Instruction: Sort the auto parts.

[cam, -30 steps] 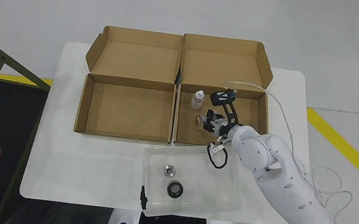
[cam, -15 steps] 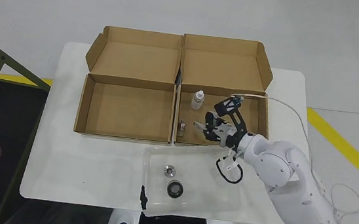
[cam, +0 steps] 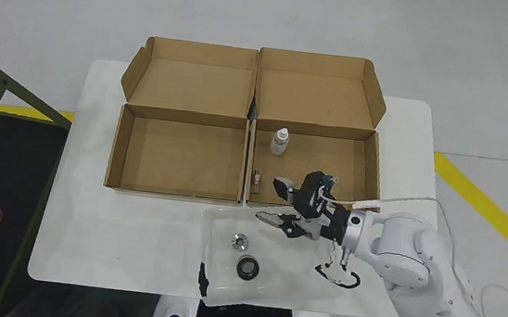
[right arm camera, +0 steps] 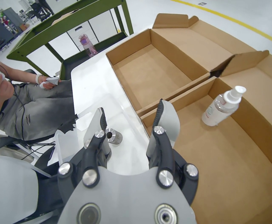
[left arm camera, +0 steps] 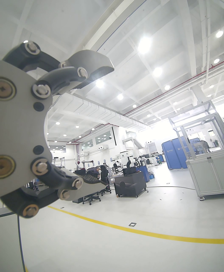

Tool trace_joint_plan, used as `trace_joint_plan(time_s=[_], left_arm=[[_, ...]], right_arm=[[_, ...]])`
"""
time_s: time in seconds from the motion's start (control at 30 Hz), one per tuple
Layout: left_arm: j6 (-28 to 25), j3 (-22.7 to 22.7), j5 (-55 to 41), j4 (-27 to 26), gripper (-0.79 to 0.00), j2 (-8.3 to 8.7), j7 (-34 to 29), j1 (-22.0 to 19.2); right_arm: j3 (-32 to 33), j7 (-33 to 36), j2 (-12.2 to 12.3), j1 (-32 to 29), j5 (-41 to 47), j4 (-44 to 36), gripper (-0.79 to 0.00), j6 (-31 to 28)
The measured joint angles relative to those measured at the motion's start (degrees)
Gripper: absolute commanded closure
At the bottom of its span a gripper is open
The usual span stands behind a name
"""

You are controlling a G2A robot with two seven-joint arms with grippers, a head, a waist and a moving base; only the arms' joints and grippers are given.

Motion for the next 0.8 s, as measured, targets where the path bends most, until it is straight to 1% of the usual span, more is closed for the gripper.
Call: trace_joint_plan(time_s=[0.1,0.13,0.17,0.33,0.53,0.8], left_arm=[[0.0,0.0,0.0,0.0,-0.785,0.0,0.0,0.0],[0.0,0.0,0.0,0.0,-0.785,0.0,0.0,0.0],[0.0,0.0,0.0,0.0,-0.785,0.0,0.0,0.0],[0.0,0.0,0.0,0.0,-0.785,0.0,0.0,0.0],[0.0,0.0,0.0,0.0,-0.785,0.0,0.0,0.0],[0.0,0.0,0.0,0.0,-0.785,0.0,0.0,0.0]], right_arm=[[-0.4,-2.0,0.1,-1.2,-4.6,-1.3,-0.736,-2.3],[-0.6,-2.9,0.2,-1.7,-6.7,-1.8,-0.773,-2.7],[-0.8,-3.6,0.2,-2.2,-8.3,-2.3,-0.785,-2.8],[-2.1,-7.9,0.2,-4.5,-18.1,-4.4,-0.785,-2.3],[-3.3,-13.9,0.2,-5.8,-26.2,-4.2,-0.785,-2.8],[-3.3,-14.5,0.2,-5.9,-27.0,-4.3,-0.785,-3.0]])
